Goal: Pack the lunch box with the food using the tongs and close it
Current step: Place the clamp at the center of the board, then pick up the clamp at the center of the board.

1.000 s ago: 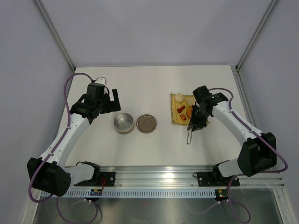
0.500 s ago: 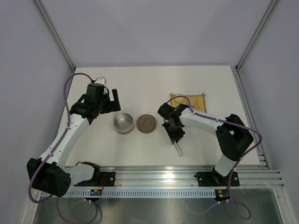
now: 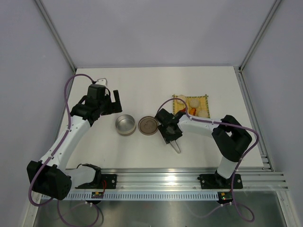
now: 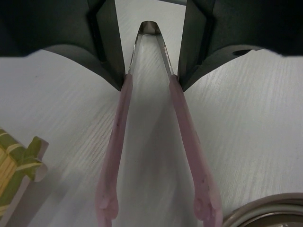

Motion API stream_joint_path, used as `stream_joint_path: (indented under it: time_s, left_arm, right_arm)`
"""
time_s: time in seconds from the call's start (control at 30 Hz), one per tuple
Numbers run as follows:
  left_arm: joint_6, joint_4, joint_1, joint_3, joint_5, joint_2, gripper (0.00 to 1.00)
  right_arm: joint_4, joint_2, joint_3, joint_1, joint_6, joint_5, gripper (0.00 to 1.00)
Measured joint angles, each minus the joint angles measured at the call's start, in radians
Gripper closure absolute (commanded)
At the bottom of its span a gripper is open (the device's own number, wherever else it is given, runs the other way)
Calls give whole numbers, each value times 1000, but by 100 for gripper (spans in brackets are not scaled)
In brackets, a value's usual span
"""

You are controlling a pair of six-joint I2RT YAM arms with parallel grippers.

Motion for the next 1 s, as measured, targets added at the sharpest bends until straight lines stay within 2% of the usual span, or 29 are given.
stream_joint_path:
  time_s: [0.1,0.17,0.3,0.4,0.43,0.67,1.0]
  left_arm:
    - [0,0,0,0,0,0,1]
    - [0,0,0,0,0,0,1]
    - [0,-1,0,0,0,0,1]
    - [0,0,0,0,0,0,1]
    - [0,0,0,0,0,0,1]
    - [0,-1,0,0,0,0,1]
    - [-1,-1,0,0,1,0,1]
  right_arm:
    - [29,3,-19,5,2,6,39]
    - [37,3,-19,5,3,11,38]
    - [58,-5,-29,5,18,25,22]
    - [82,-32,-60,5,40,35,16]
    - [87,-44,-72,5,50,37,9]
    - [113,-129,-137,6,113,56,2]
    - [166,-264,-201,10,190,111,3]
